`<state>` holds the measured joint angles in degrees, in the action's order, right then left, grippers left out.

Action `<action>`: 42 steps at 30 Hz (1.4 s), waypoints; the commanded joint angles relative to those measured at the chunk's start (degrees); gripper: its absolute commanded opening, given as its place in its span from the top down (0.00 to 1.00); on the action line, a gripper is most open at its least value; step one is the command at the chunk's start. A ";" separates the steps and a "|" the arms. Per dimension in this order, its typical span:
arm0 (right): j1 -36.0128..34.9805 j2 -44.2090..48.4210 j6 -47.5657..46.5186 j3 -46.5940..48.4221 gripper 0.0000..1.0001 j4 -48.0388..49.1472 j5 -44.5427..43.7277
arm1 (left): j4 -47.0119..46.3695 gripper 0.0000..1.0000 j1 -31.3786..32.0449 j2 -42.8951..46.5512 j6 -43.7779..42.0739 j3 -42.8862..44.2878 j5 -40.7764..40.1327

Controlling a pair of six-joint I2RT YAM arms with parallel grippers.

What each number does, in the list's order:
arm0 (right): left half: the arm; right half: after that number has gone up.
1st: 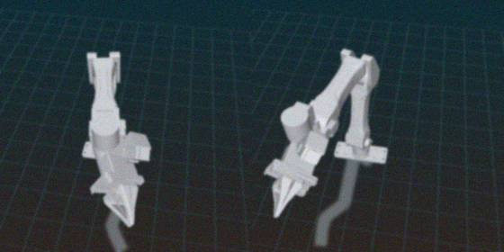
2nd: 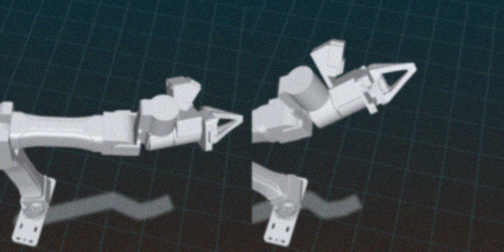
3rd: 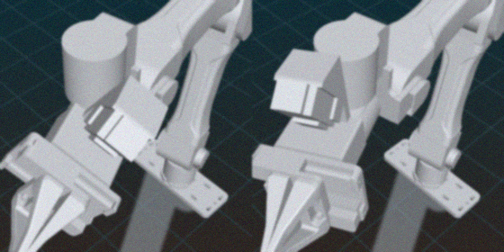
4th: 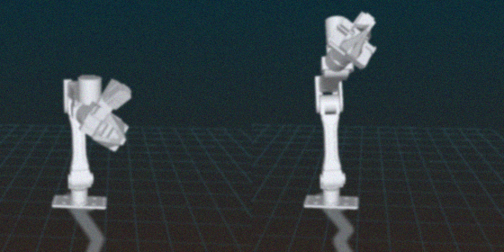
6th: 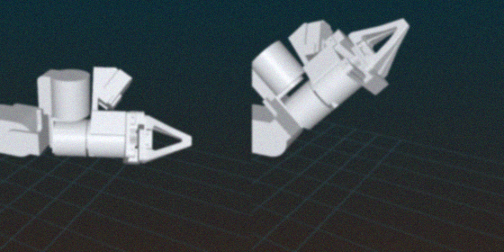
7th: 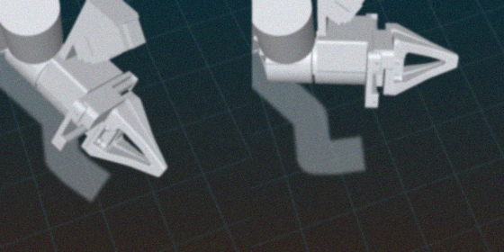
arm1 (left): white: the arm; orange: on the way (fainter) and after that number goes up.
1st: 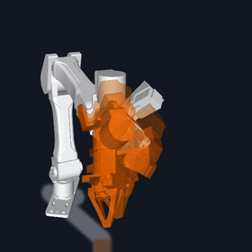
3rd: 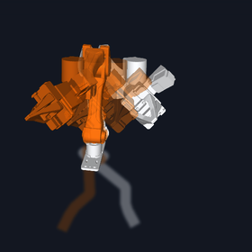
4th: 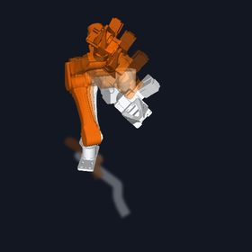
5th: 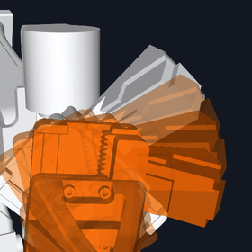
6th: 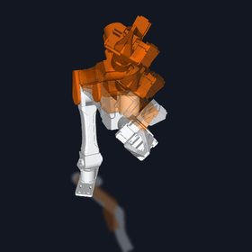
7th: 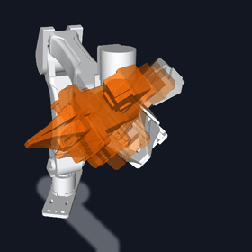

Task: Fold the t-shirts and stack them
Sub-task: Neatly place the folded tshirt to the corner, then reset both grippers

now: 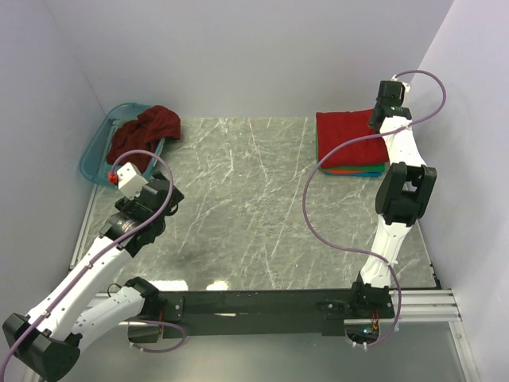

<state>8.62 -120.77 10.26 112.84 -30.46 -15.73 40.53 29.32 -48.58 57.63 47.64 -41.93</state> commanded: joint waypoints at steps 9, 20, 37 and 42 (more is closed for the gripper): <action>1.22 4.04 4.23 1.53 0.17 -0.58 -1.24 | 1.30 0.00 -0.23 2.52 -1.37 3.34 -3.42; -1.41 23.53 4.85 -8.24 0.12 1.10 6.06 | -0.10 0.01 -0.32 5.77 -1.90 2.72 -0.08; -3.96 67.47 16.63 -55.14 0.09 1.80 11.07 | -1.25 0.00 -0.32 10.61 -0.41 -1.23 9.23; -3.88 77.78 16.45 -66.92 0.09 1.54 13.43 | -0.54 0.01 -0.32 10.34 -0.50 -2.72 12.22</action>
<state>5.02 -48.12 25.65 50.72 -30.28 -4.29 40.14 29.21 -38.44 56.84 45.98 -32.77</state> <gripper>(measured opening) 0.911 0.995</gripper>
